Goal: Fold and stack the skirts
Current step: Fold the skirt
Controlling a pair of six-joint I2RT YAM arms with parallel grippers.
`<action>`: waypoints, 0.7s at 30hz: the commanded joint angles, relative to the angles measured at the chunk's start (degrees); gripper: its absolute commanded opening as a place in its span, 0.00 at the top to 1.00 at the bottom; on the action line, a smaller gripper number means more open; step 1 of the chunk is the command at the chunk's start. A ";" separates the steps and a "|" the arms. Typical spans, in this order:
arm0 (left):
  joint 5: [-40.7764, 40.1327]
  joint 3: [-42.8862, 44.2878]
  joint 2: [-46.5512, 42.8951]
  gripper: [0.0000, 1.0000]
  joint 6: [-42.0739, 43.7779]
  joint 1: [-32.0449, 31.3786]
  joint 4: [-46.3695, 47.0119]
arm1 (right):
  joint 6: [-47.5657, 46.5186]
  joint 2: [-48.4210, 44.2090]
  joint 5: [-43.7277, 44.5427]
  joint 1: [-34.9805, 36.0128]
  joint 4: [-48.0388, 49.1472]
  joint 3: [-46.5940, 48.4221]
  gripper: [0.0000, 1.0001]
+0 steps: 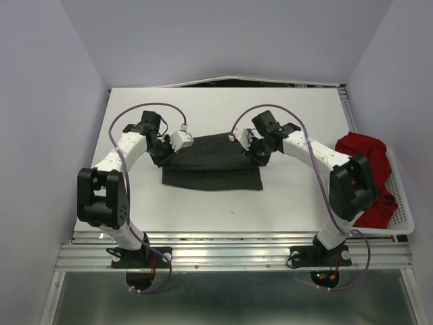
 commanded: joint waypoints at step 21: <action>-1.46 -14.95 -8.01 0.47 5.88 1.10 0.93 | 7.58 -6.01 -6.02 5.18 5.71 -16.99 0.45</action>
